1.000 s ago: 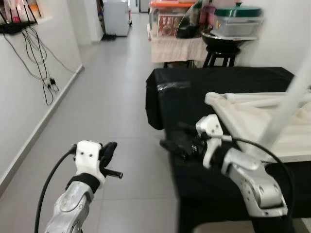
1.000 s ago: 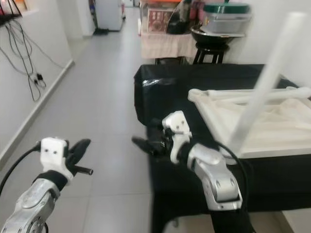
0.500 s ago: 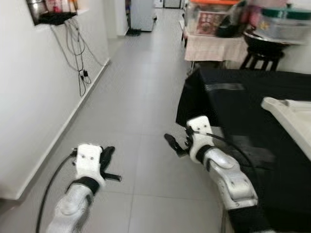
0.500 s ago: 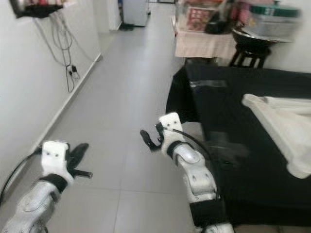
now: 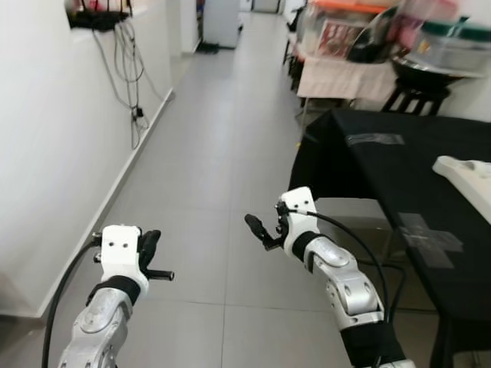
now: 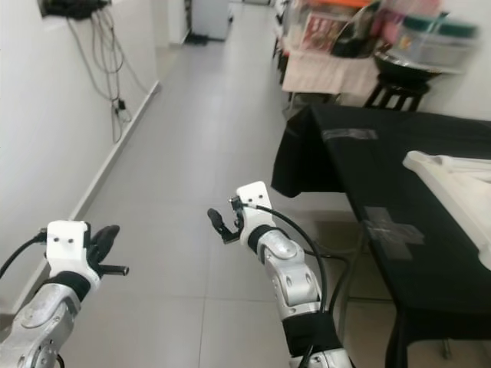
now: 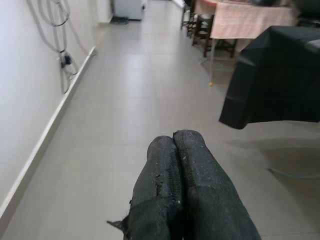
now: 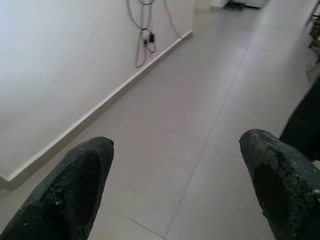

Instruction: Building children table

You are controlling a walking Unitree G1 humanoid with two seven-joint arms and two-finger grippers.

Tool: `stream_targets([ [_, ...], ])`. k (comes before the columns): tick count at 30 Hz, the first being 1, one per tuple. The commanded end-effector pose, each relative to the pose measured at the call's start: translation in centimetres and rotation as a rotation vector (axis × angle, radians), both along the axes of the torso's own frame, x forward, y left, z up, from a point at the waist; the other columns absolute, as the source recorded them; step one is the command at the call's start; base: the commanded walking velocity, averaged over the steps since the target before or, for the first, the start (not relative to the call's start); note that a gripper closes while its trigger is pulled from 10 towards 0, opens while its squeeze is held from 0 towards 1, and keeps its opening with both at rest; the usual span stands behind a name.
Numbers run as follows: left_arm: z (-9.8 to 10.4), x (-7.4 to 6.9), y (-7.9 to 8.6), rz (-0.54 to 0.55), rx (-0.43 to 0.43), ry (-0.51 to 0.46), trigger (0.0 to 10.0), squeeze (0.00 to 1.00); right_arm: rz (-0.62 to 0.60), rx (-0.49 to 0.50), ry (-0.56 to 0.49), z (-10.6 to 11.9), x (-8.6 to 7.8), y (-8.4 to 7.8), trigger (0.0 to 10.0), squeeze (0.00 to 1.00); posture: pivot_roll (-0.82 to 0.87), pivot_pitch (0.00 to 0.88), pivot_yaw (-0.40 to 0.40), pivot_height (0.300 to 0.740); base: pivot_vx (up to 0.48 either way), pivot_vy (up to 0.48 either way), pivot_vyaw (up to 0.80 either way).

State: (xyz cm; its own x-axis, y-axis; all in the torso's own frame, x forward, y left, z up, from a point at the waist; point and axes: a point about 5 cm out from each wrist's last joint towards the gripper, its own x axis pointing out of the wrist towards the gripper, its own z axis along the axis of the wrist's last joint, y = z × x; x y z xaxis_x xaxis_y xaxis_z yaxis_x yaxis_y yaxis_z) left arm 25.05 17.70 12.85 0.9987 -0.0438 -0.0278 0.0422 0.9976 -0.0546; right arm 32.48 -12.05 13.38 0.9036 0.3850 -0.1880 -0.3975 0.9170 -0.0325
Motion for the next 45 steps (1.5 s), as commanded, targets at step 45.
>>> stream_targets([
  [45,0.14,0.47,-0.51,-0.051,-0.012,0.003,10.0,0.00,0.067,0.081,-0.044,0.75,0.66,0.54,10.0,0.00,0.00,0.000,-0.063,0.740,0.446,0.000,-0.30],
])
